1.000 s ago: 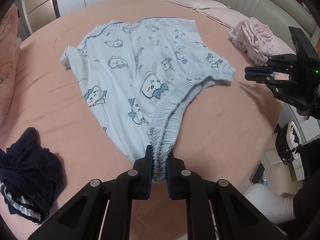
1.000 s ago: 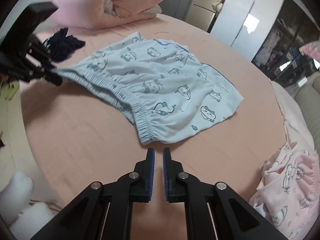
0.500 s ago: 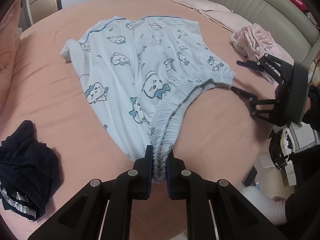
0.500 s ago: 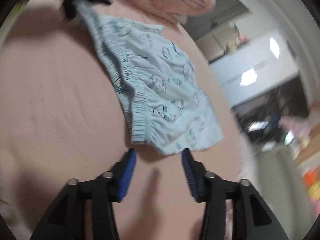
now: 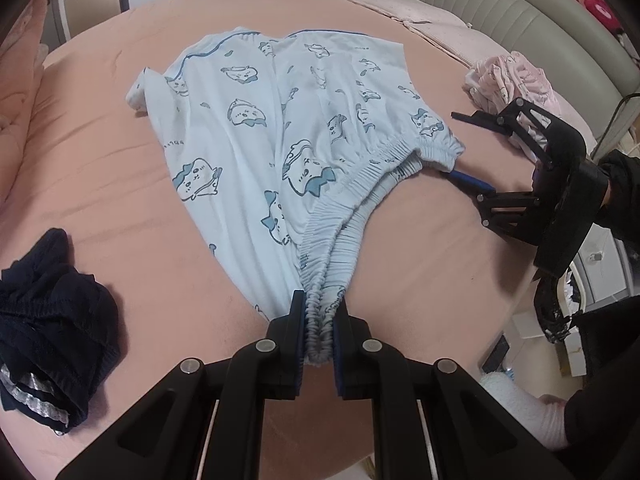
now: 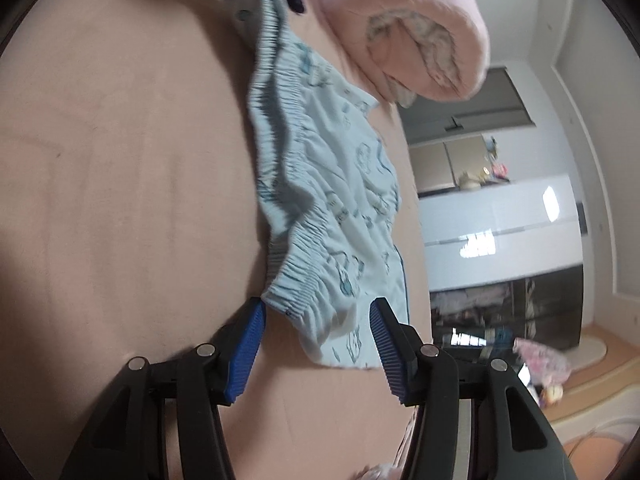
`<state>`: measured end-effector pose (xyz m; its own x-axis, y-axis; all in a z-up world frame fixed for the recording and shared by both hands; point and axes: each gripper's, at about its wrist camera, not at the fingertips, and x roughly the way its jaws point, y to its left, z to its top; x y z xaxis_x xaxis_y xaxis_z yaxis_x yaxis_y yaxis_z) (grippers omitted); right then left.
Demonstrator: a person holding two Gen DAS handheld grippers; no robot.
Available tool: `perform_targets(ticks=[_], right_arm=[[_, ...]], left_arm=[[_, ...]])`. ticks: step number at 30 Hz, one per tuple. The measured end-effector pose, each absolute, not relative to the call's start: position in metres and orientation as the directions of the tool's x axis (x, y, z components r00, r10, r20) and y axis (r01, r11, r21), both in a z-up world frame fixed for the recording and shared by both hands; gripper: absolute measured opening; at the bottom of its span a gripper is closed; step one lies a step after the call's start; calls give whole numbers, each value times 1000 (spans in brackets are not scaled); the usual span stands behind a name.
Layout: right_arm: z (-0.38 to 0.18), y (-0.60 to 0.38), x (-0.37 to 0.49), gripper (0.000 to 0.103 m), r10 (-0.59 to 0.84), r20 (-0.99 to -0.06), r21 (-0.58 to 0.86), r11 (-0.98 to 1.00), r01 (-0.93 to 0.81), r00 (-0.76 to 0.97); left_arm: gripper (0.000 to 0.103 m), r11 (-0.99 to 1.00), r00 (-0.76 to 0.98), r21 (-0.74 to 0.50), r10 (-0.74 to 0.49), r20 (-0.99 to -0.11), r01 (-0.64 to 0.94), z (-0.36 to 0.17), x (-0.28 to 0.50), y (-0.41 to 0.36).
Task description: Fold clothes
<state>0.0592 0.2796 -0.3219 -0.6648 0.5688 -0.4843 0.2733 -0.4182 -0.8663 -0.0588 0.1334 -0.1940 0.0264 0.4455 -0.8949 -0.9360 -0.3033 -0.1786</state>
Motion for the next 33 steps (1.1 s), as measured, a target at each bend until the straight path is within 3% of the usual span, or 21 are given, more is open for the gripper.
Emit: perform_targets(ticks=[3,4,5,6,9,21,33], right_arm=[[-323,281,56,46,546,-538,-836,-440,326,-642],[-325,280,56,40,537,-556,-825,-450,342,-634],[-326,280,56,27,527,-574,-813,-459,358,-627],[-328,279,56,23,522,-585,-806,-461,372,-621],[-333,274,58,22,541,-558,-828,-407,385,-629],[-298,284,68,20,468,-729,-683,-545,486,-499],[-293,275,83,20,418,-800,-600,-575,556,-430]], left_arm=[[10,-298,21,-168,441,-897,-940,-194,-56,134],[10,-296,20,-165,440,-898,-941,-193,-56,134],[10,-293,18,-162,438,-899,-942,-193,-55,134],[10,-290,19,-161,437,-899,-943,-193,-57,135],[10,-286,12,-151,433,-901,-946,-193,-57,136],[10,-245,11,-122,411,-911,-962,-200,-49,135],[10,-189,34,-117,391,-920,-975,-202,-47,129]])
